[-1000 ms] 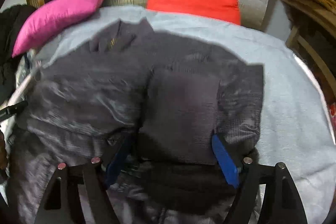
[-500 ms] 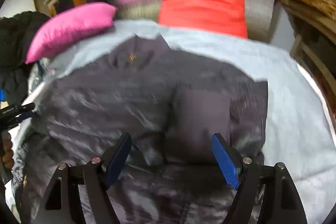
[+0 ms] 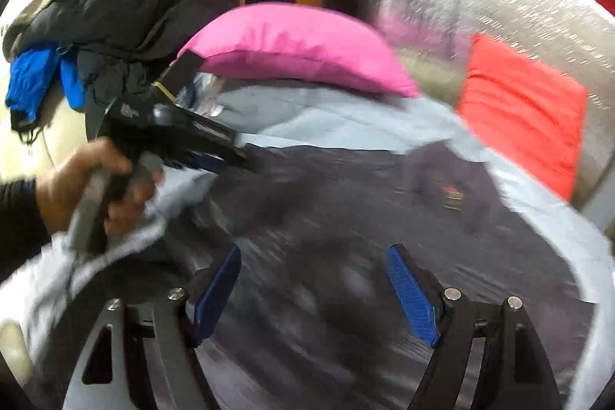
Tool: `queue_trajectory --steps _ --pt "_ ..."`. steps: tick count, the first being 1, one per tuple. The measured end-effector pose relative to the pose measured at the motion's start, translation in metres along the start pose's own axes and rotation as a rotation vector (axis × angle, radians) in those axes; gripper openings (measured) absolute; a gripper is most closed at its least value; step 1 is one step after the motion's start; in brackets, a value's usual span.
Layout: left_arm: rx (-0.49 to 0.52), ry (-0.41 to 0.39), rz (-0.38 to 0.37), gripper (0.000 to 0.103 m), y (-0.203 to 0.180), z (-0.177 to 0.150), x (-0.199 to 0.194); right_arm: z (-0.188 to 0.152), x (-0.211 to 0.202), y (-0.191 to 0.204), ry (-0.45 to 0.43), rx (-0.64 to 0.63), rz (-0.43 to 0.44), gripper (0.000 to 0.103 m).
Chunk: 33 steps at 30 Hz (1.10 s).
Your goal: Fold large clothes
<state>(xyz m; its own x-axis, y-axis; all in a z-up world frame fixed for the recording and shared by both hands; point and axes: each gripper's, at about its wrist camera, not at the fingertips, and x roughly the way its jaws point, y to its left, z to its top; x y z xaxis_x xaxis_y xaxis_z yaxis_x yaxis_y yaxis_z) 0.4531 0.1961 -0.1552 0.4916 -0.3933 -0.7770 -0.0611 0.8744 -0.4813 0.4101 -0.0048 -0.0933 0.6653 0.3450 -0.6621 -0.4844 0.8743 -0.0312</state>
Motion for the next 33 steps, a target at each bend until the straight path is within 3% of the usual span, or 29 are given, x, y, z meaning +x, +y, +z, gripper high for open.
queue_trajectory --steps 2,3,5,8,11,14,18,20,22,24,26,28,30,31,32,33 --pt "0.02 0.002 -0.018 0.024 0.001 0.003 0.002 0.006 0.03 0.016 0.022 -0.01 -0.009 0.081" --pt "0.036 0.001 -0.019 0.016 0.001 0.005 0.003 0.004 0.054 0.027 0.105 -0.033 -0.007 0.081" --pt "0.086 -0.008 -0.018 0.013 -0.004 0.008 0.002 -0.008 0.078 0.038 0.205 -0.069 -0.018 0.08" --pt "0.135 -0.044 0.006 0.012 -0.006 0.01 0.005 -0.016 0.077 0.043 0.187 -0.081 -0.049 0.08" --pt "0.087 -0.023 0.007 0.012 0.009 0.011 0.021 -0.018 0.079 0.046 0.188 -0.095 -0.061 0.08" --pt "0.031 -0.051 0.014 0.023 0.013 0.013 0.014 -0.019 0.079 0.047 0.184 -0.094 -0.066 0.08" --pt "0.03 -0.115 0.088 0.046 0.004 0.002 -0.023 -0.018 0.067 0.038 0.155 -0.054 -0.021 0.081" --pt "0.055 -0.163 0.088 0.056 -0.001 -0.013 -0.047 -0.016 0.05 0.022 0.117 0.049 0.044 0.081" --pt "0.108 -0.214 0.085 0.057 -0.008 -0.039 -0.074 -0.017 0.025 -0.003 0.059 0.176 0.082 0.081" --pt "0.176 -0.211 0.091 0.057 -0.018 -0.061 -0.082 -0.027 -0.002 -0.038 0.021 0.304 0.098 0.081" --pt "0.236 -0.182 0.171 0.057 -0.027 -0.085 -0.071 -0.043 -0.028 -0.079 -0.017 0.43 0.062 0.081" --pt "0.27 -0.09 0.294 0.057 -0.03 -0.092 -0.038 -0.069 -0.042 -0.124 -0.013 0.569 0.0 0.081" --pt "0.211 -0.087 0.288 0.06 -0.024 -0.094 -0.028 -0.095 -0.028 -0.162 0.093 0.678 -0.029 0.08" --pt "0.181 -0.082 0.29 0.059 -0.025 -0.092 -0.033 -0.112 -0.024 -0.178 0.114 0.756 0.038 0.075" --pt "0.152 -0.082 0.288 0.059 -0.028 -0.091 -0.044 -0.118 -0.033 -0.185 0.085 0.793 0.068 0.07" --pt "0.147 -0.093 0.276 0.059 -0.032 -0.092 -0.055 -0.117 -0.047 -0.187 0.065 0.818 0.081 0.071"
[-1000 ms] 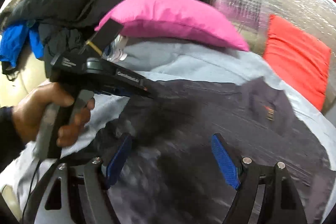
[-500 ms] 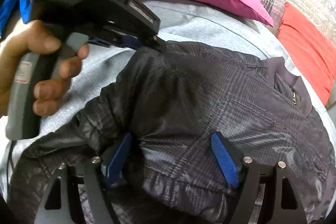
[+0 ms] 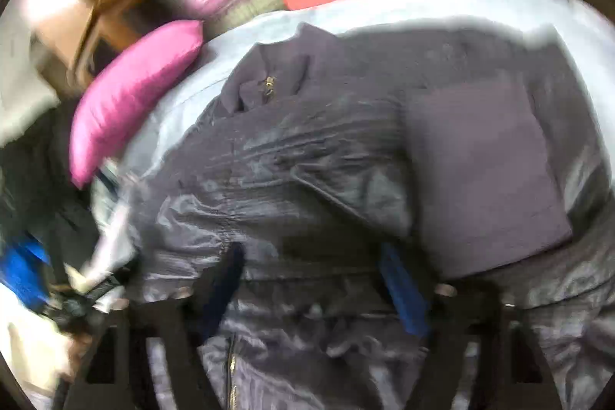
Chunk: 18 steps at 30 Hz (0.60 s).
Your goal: Fold large clothes
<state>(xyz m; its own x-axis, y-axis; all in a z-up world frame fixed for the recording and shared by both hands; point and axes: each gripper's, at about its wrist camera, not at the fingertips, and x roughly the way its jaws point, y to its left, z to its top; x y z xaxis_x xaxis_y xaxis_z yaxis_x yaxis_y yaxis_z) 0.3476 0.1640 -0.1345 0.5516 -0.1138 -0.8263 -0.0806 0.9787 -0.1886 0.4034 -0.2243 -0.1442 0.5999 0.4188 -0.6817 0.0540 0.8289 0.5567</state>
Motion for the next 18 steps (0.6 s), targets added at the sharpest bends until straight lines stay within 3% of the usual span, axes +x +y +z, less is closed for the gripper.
queue_trajectory --steps 2,5,8,10,12,15,18 --pt "0.015 -0.045 -0.005 0.059 0.0 -0.005 -0.032 0.0 -0.039 0.007 -0.08 -0.008 0.044 0.074" --pt "0.025 -0.102 -0.01 0.073 0.007 -0.034 -0.084 -0.018 -0.09 0.004 -0.161 0.01 0.077 0.077" --pt "0.05 -0.145 -0.001 0.078 0.018 -0.077 -0.129 -0.059 -0.137 -0.015 -0.177 -0.008 0.085 0.078" --pt "0.049 -0.162 0.026 0.087 0.034 -0.117 -0.156 -0.102 -0.174 -0.036 -0.179 -0.049 0.04 0.083" --pt "0.02 -0.168 0.05 0.087 0.05 -0.155 -0.173 -0.144 -0.203 -0.061 -0.174 -0.059 -0.022 0.087" --pt "-0.088 -0.111 0.054 0.088 0.076 -0.214 -0.182 -0.198 -0.232 -0.107 -0.147 0.023 -0.063 0.088" --pt "-0.177 -0.039 0.006 0.088 0.085 -0.253 -0.179 -0.239 -0.243 -0.146 -0.124 0.144 -0.047 0.088"
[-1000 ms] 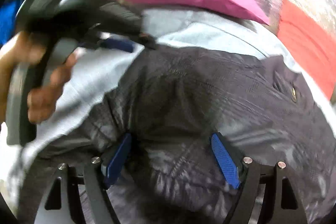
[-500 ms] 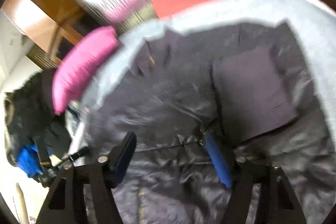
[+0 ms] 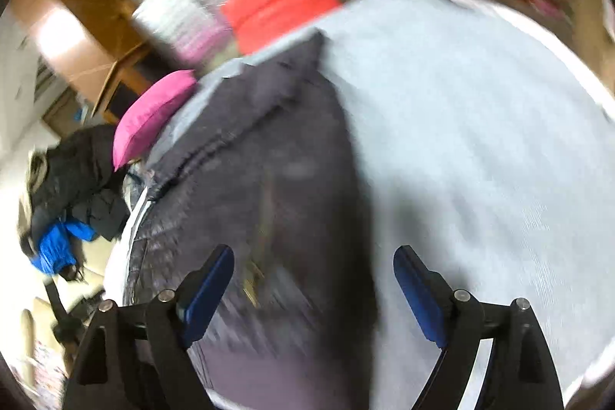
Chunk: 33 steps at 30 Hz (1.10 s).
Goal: Fold large clothes
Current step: 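Release the jacket and grasp the ribbed hem with both tools, then lift the ribbed hem with both tools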
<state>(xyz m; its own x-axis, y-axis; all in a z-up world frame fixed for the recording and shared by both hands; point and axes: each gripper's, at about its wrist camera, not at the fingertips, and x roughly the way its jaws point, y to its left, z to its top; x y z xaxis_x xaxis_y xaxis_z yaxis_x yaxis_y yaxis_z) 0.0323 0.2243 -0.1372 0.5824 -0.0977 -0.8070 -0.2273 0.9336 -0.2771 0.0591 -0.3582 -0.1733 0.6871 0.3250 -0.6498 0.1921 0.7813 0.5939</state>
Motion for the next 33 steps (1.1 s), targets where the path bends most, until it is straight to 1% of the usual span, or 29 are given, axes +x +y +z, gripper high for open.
queue_trajectory --steps 2,5,7,9,11,14,16,18,21,22,23,24,25,26,27,28,30,31,33 --pt "-0.015 0.018 -0.01 0.088 -0.001 -0.011 0.003 -0.011 -0.002 -0.01 0.007 0.034 0.032 0.088" --pt "0.004 0.027 -0.019 0.088 -0.016 -0.018 0.008 -0.016 0.003 -0.006 0.016 0.035 0.099 0.089" --pt "0.022 0.035 -0.025 0.088 -0.024 -0.02 0.014 -0.02 0.015 -0.002 0.055 0.038 0.153 0.089" --pt "0.033 0.073 -0.016 0.088 -0.032 -0.023 0.023 -0.029 0.025 0.004 0.079 0.032 0.135 0.089" --pt "0.034 0.094 -0.02 0.088 -0.039 -0.026 0.028 -0.036 0.027 0.008 0.083 0.02 0.144 0.089" --pt "0.062 0.091 -0.038 0.088 -0.048 -0.03 0.026 -0.044 0.026 0.017 0.1 0.008 0.172 0.087" --pt "0.082 0.087 -0.026 0.088 -0.054 -0.032 0.027 -0.046 0.025 0.02 0.093 0.006 0.187 0.087" --pt "0.069 0.104 -0.018 0.088 -0.055 -0.03 0.036 -0.048 0.03 0.016 0.103 0.011 0.174 0.085" --pt "0.041 0.108 -0.036 0.087 -0.053 -0.031 0.04 -0.051 0.03 0.011 0.099 0.023 0.174 0.08" --pt "0.046 0.104 -0.039 0.081 -0.053 -0.031 0.039 -0.052 0.03 0.012 0.101 0.009 0.159 0.078" --pt "0.053 0.101 -0.045 0.076 -0.054 -0.031 0.039 -0.053 0.03 0.013 0.105 -0.014 0.13 0.07" --pt "0.059 0.103 -0.054 0.062 -0.052 -0.032 0.038 -0.053 0.03 0.012 0.108 -0.024 0.111 0.058" --pt "0.057 0.107 -0.058 0.05 -0.053 -0.032 0.038 -0.053 0.03 0.01 0.112 -0.031 0.08 0.05" --pt "0.056 0.108 -0.043 0.047 -0.053 -0.031 0.037 -0.052 0.03 0.006 0.119 -0.027 0.066 0.037" --pt "0.056 0.109 -0.044 0.042 -0.052 -0.031 0.037 -0.051 0.03 0.004 0.125 -0.022 0.068 0.03" --pt "0.057 0.108 -0.046 0.04 -0.052 -0.031 0.036 -0.051 0.03 0.002 0.129 -0.022 0.061 0.026" --pt "0.069 0.105 -0.022 0.021 -0.052 -0.032 0.032 -0.051 0.029 0.005 0.134 -0.041 0.047 0.018" --pt "0.071 0.102 -0.03 0.016 -0.053 -0.031 0.028 -0.05 0.027 0.009 0.131 -0.052 0.049 0.016" --pt "0.063 0.087 -0.049 0.014 -0.049 -0.033 0.014 -0.048 0.018 0.02 0.116 -0.072 0.082 0.013"
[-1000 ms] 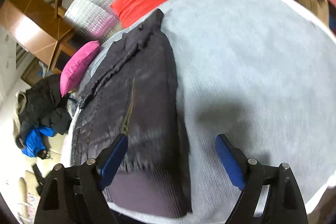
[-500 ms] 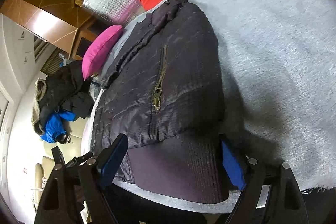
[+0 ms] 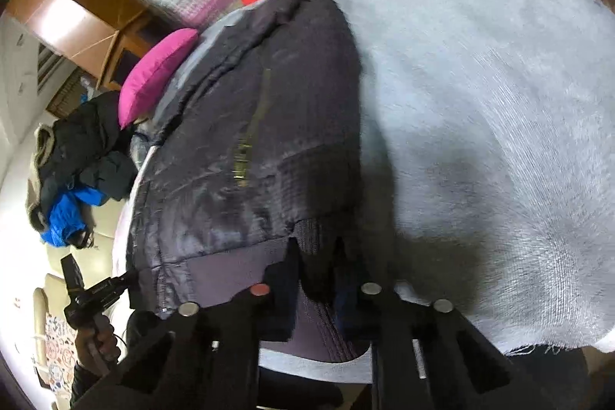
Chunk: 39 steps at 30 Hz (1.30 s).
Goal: Fold large clothes
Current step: 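Lift the ribbed hem with both tools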
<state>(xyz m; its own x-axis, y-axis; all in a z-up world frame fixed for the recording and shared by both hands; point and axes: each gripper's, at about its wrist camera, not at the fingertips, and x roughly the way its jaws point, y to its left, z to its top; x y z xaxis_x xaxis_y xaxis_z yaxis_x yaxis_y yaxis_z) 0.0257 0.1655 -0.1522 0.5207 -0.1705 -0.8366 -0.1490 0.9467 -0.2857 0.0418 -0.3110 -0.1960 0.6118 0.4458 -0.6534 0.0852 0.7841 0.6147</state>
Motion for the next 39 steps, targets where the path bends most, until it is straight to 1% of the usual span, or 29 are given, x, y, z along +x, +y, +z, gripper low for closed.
queue_trajectory --steps 3,4,5,6,8,9,10,11,12,13,14,15,16,17,18,19,21,22,29,33,39 --pt "0.013 -0.048 -0.03 0.014 -0.006 0.002 -0.02 0.005 -0.019 0.01 -0.038 -0.013 0.059 0.011" --pt "0.012 -0.047 -0.029 0.014 -0.005 0.002 -0.019 0.007 -0.021 0.007 -0.043 0.002 0.07 0.011" --pt "0.004 -0.036 -0.021 0.015 -0.003 0.002 -0.013 0.007 -0.017 0.001 -0.026 0.022 0.077 0.012" --pt "-0.011 -0.017 -0.012 0.017 -0.001 0.001 -0.004 0.006 -0.012 -0.004 -0.009 0.036 0.083 0.016" --pt "-0.047 0.009 -0.002 0.022 0.007 -0.003 0.009 0.0 0.001 -0.014 0.012 0.079 0.071 0.018" --pt "-0.058 0.007 -0.002 0.026 0.008 -0.003 0.013 -0.002 0.002 -0.017 0.008 0.082 0.068 0.021" --pt "-0.07 0.004 -0.008 0.034 0.009 -0.004 0.015 -0.005 0.003 -0.018 -0.003 0.084 0.066 0.022" --pt "-0.075 0.007 -0.01 0.04 0.01 -0.005 0.017 -0.008 0.004 -0.018 -0.003 0.092 0.077 0.036" --pt "-0.076 0.01 -0.013 0.051 0.01 -0.005 0.017 -0.009 0.006 -0.019 0.004 0.096 0.085 0.066" --pt "-0.066 0.009 -0.016 0.055 0.009 -0.005 0.017 -0.01 0.009 -0.017 0.001 0.093 0.123 0.075" --pt "-0.05 0.01 -0.008 0.055 0.007 -0.006 0.017 -0.01 0.01 -0.012 0.0 0.076 0.12 0.076" --pt "-0.038 0.008 0.001 0.055 0.004 -0.005 0.019 -0.009 0.011 -0.008 0.0 0.052 0.104 0.075" --pt "-0.014 0.009 0.018 0.046 0.001 -0.005 0.021 -0.009 0.013 -0.003 0.005 0.023 0.096 0.07" --pt "0.009 0.021 0.019 0.035 -0.003 -0.005 0.023 -0.008 0.016 -0.001 0.021 0.018 0.087 0.037" --pt "0.018 0.033 0.023 0.024 -0.005 -0.003 0.025 -0.008 0.022 -0.002 0.046 0.032 0.064 0.02" --pt "0.025 0.031 0.035 0.017 -0.006 -0.002 0.025 -0.008 0.025 -0.004 0.054 0.044 0.074 0.019" --pt "0.026 0.034 0.029 0.011 -0.006 0.001 0.024 -0.008 0.024 -0.003 0.059 0.041 0.074 0.017" --pt "0.019 0.03 0.018 0.009 -0.005 0.003 0.021 -0.007 0.021 0.0 0.057 0.032 0.076 0.016" --pt "0.021 -0.039 -0.021 0.008 -0.005 0.001 -0.014 -0.007 -0.009 0.012 0.019 -0.01 0.122 0.015" --pt "0.002 -0.045 -0.047 0.008 0.004 -0.004 -0.027 -0.016 -0.018 0.013 0.032 -0.022 0.131 0.015" --pt "0.0 -0.043 -0.071 0.008 0.013 -0.017 -0.042 -0.035 -0.037 0.0 0.05 0.019 0.164 0.014"
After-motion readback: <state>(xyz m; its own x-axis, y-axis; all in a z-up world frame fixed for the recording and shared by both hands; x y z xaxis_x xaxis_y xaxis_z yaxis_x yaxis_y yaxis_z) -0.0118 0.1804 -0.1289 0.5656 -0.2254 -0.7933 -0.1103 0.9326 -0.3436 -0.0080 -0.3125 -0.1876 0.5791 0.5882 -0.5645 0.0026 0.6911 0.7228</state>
